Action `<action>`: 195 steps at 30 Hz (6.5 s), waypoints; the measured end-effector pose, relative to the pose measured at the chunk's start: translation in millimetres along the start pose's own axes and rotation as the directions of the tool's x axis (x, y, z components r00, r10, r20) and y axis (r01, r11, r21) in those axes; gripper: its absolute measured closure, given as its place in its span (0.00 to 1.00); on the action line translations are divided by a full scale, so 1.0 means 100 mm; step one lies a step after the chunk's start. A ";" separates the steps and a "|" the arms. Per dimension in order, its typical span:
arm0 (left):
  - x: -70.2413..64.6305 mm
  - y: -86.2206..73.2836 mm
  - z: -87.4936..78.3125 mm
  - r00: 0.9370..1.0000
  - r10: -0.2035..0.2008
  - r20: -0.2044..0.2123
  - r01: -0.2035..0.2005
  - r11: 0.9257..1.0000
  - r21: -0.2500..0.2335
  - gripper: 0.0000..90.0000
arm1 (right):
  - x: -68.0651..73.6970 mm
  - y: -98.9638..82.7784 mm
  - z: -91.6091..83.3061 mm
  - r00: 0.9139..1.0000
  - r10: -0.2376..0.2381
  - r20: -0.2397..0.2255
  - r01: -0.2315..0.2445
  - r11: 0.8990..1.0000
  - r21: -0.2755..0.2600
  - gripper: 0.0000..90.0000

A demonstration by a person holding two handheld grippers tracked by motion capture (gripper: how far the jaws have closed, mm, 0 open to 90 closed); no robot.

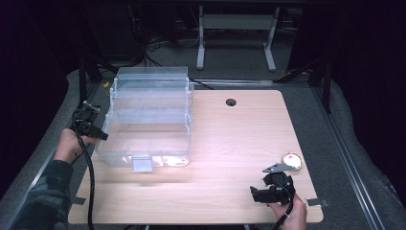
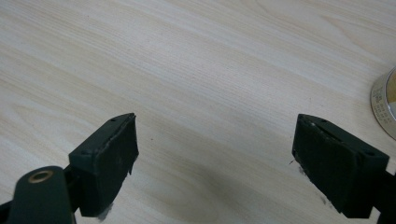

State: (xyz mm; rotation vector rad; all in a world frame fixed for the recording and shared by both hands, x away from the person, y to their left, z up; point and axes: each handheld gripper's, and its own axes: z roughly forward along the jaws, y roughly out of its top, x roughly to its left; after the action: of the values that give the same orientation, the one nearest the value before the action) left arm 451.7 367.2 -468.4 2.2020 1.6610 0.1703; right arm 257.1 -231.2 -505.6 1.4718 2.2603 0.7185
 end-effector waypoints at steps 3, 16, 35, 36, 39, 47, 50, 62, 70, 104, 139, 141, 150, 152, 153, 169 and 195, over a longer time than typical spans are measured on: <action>-0.04 -0.03 0.00 1.000 0.020 -0.002 -0.020 1.000 -0.015 0.87 | -0.02 -0.01 0.01 1.000 0.002 0.005 -0.002 1.000 0.010 0.15; -0.24 -0.04 0.03 0.997 0.075 -0.008 -0.076 0.997 -0.016 0.85 | -0.04 -0.02 0.03 1.000 0.012 0.000 -0.012 1.000 0.026 0.15; -0.54 -0.04 0.08 0.987 0.159 -0.005 -0.159 0.987 -0.013 0.82 | -0.06 -0.03 0.06 1.000 0.022 -0.004 -0.021 0.999 0.041 0.16; -0.57 -0.04 0.08 0.987 0.163 -0.006 -0.163 0.987 -0.011 0.82 | -0.06 -0.03 0.06 1.000 0.021 -0.005 -0.021 0.999 0.041 0.16; -0.64 -0.03 0.09 0.984 0.177 -0.007 -0.177 0.984 -0.007 0.81 | -0.06 -0.03 0.06 1.000 0.024 0.001 -0.024 0.999 0.046 0.16; -0.83 -0.01 0.13 0.979 0.205 -0.001 -0.205 0.979 -0.007 0.81 | -0.08 -0.04 0.05 1.000 0.032 0.000 -0.032 0.998 0.051 0.16; -0.90 0.00 0.14 0.975 0.223 0.000 -0.223 0.975 0.001 0.80 | -0.08 -0.04 0.05 1.000 0.031 0.000 -0.031 0.998 0.055 0.16; -1.17 0.05 0.19 0.960 0.279 0.014 -0.279 0.960 0.007 0.79 | -0.09 -0.05 0.08 0.999 0.034 -0.005 -0.034 0.997 0.072 0.15; -1.37 0.08 0.23 0.952 0.304 0.027 -0.304 0.953 0.009 0.78 | -0.10 -0.05 0.09 0.999 0.038 -0.002 -0.038 0.996 0.076 0.06; -1.66 0.19 0.08 0.929 0.349 0.118 -0.350 0.937 -0.015 0.46 | -0.17 -0.08 0.08 0.999 0.051 -0.009 -0.051 0.997 0.056 0.00; -1.06 -0.45 -0.20 0.935 0.340 0.097 -0.343 0.939 0.021 0.04 | -0.82 0.26 -0.09 0.999 0.000 0.055 -0.006 0.995 0.102 0.02; -1.05 -0.45 -0.20 0.935 0.342 0.093 -0.345 0.938 0.021 0.05 | -0.85 0.30 -0.08 0.999 -0.001 0.053 -0.005 0.994 0.108 0.02; -1.01 -0.45 -0.16 0.936 0.337 0.097 -0.341 0.940 0.019 0.04 | -0.99 0.40 -0.01 0.999 -0.005 0.044 -0.001 0.989 0.149 0.02; -1.01 -0.45 -0.16 0.937 0.337 0.096 -0.340 0.940 0.020 0.04 | -1.02 0.42 0.01 0.998 -0.007 0.066 -0.004 0.986 0.165 0.02; -1.02 -0.44 -0.15 0.937 0.336 0.099 -0.339 0.941 0.016 0.04 | -1.04 0.43 0.02 0.998 -0.006 0.069 -0.006 0.985 0.171 0.02; -1.03 -0.44 -0.04 0.934 0.337 0.123 -0.342 0.939 0.024 0.04 | -1.35 0.57 0.33 0.996 0.014 0.090 -0.041 0.951 0.307 0.06; -0.90 -0.53 0.06 0.946 0.296 0.131 -0.304 0.951 0.049 0.02 | -1.59 0.59 0.71 0.995 0.059 0.075 -0.086 0.899 0.428 0.21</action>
State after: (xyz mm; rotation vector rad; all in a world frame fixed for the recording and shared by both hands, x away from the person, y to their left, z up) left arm 379.5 293.4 -481.5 2.4555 1.2772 0.0565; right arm 403.1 -341.8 -525.9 1.7506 2.4324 0.1851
